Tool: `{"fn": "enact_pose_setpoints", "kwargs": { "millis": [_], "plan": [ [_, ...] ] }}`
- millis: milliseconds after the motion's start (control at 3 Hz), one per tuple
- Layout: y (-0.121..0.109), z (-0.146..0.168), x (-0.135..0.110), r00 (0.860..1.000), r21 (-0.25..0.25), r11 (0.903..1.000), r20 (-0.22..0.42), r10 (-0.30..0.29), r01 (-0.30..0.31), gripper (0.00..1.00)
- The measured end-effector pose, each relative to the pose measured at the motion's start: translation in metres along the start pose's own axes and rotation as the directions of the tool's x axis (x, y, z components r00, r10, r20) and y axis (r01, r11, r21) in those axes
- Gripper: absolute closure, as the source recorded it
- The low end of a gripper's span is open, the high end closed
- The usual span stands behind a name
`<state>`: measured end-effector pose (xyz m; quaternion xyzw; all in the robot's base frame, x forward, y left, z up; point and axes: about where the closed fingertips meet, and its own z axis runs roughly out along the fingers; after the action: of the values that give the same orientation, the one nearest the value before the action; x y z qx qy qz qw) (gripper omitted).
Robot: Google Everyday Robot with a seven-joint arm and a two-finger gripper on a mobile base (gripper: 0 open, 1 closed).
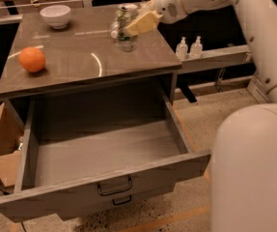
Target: Pick 7up can from top drawer and place on counter
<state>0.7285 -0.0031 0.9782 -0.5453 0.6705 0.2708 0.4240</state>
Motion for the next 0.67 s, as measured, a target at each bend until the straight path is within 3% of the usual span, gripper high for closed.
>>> {"fn": "enact_pose_setpoints", "kwargs": {
  "millis": [667],
  "plan": [
    [-0.010,0.070,-0.036,1.000,-0.011,0.9995,-0.003,0.030,-0.030,1.00]
  ]
}}
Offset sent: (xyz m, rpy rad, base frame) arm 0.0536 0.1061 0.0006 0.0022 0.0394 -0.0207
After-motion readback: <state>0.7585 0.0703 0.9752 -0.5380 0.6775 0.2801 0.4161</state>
